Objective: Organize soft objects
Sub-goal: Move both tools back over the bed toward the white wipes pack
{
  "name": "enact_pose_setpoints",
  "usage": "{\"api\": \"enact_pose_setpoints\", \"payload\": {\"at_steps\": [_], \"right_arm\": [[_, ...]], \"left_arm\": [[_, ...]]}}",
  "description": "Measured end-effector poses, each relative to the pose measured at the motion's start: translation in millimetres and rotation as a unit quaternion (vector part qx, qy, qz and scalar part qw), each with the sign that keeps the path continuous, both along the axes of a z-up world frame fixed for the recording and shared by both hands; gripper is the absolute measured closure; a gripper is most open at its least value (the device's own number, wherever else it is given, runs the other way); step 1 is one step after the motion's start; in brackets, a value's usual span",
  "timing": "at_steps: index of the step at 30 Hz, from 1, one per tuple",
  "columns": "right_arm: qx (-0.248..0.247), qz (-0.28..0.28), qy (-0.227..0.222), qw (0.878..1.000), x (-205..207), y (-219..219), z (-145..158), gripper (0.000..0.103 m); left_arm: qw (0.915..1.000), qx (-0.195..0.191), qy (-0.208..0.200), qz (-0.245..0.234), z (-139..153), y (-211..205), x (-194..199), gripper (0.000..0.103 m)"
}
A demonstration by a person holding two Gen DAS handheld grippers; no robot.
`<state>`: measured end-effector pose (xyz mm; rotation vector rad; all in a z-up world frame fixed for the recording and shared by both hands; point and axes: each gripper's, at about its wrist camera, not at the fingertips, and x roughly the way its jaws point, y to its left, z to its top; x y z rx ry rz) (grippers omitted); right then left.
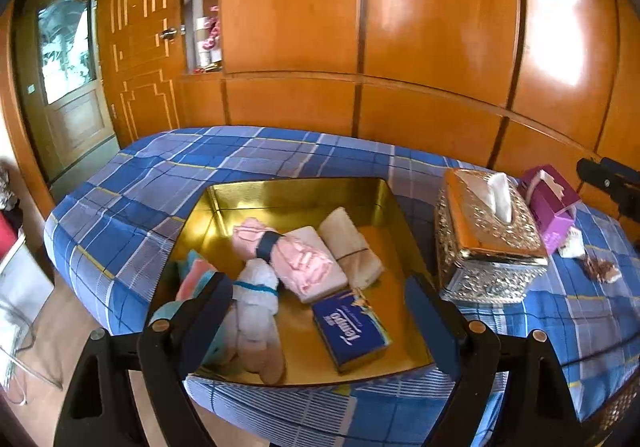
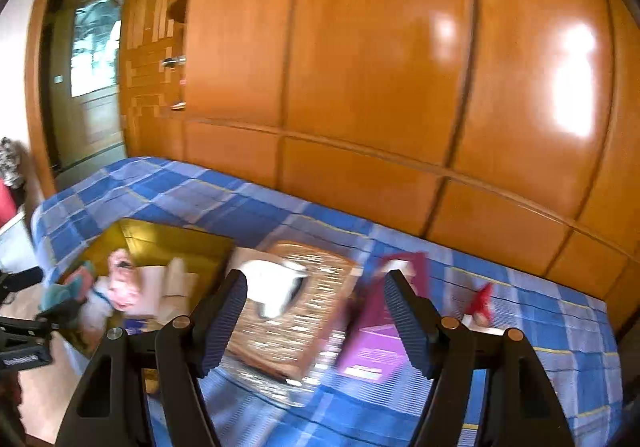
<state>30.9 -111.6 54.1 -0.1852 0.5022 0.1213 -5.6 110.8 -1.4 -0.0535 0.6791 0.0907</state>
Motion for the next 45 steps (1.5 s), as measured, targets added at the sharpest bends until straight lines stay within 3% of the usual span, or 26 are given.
{"api": "enact_pose_setpoints", "payload": {"at_steps": [8, 16, 23, 27, 29, 34, 45], "right_arm": [[-0.004, -0.087, -0.009, 0.996, -3, -77, 0, 0.031], [0.002, -0.186, -0.006, 0.982, 5, -161, -12, 0.031], [0.014, -0.291, 0.028, 0.956, 22, -239, -49, 0.031], [0.061, -0.337, 0.068, 0.937, 24, -277, -76, 0.031], [0.109, -0.343, 0.069, 0.931, 22, -290, -77, 0.031], [0.16, -0.36, 0.089, 0.915, 18, -310, -87, 0.031], [0.211, -0.379, 0.105, 0.895, 12, -327, -96, 0.031]], "left_arm": [[0.999, 0.015, 0.004, -0.041, 2, -29, 1, 0.015], [0.9967, 0.033, 0.01, -0.074, 3, -56, 3, 0.015], [0.9929, 0.046, 0.016, -0.109, 2, -82, 5, 0.015], [0.9898, 0.049, 0.022, -0.132, 0, -100, 6, 0.015], [0.988, 0.053, 0.025, -0.143, -1, -108, 7, 0.015], [0.9822, 0.067, 0.03, -0.172, -3, -133, 9, 0.015], [0.9668, 0.088, 0.047, -0.235, -13, -184, 10, 0.015]]}}
